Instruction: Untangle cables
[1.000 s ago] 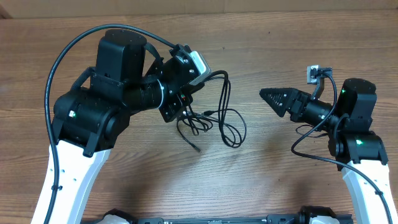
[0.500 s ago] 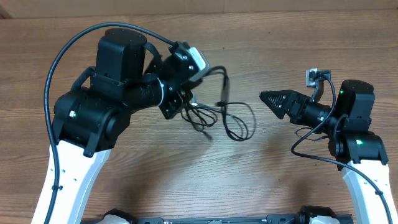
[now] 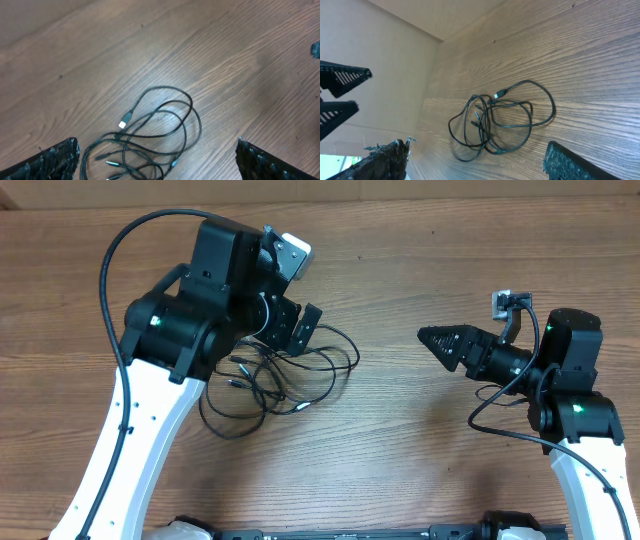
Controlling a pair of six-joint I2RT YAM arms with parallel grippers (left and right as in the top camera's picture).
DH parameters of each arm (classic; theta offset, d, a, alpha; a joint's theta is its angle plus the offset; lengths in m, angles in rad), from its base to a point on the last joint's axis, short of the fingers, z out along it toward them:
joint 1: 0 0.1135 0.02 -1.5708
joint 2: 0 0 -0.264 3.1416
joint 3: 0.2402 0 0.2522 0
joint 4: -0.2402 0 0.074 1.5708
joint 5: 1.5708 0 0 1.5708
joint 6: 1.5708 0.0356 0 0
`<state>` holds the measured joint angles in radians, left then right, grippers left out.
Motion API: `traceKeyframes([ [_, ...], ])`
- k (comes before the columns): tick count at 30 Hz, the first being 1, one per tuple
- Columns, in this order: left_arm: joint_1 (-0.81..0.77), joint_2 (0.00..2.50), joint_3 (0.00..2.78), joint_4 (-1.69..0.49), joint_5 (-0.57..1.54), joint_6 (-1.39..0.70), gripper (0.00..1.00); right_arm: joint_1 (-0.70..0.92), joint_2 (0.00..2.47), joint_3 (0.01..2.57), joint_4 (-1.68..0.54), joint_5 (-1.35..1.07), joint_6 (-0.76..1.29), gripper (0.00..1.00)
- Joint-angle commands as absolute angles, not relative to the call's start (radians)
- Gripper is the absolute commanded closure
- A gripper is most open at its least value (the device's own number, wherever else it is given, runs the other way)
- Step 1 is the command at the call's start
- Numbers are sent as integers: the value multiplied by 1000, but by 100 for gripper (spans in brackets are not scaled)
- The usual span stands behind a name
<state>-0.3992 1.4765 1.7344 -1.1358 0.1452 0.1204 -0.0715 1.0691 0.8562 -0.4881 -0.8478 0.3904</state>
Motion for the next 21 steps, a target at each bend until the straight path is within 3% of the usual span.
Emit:
traceKeyframes([
  [1,-398,1504,1744,-1157,146,96,0,-73,1063,892,-515,-818,358,13],
  [8,-398,1578,1742,-1281,-46,-192,1,-73,1063,892,-624,-707,301,8],
  [13,-400,1606,1719,-1339,-41,-402,1,-73,1063,892,-639,-688,253,0],
  [21,-406,1611,1486,-1323,-34,-608,0,-73,1063,891,-710,-573,160,0],
])
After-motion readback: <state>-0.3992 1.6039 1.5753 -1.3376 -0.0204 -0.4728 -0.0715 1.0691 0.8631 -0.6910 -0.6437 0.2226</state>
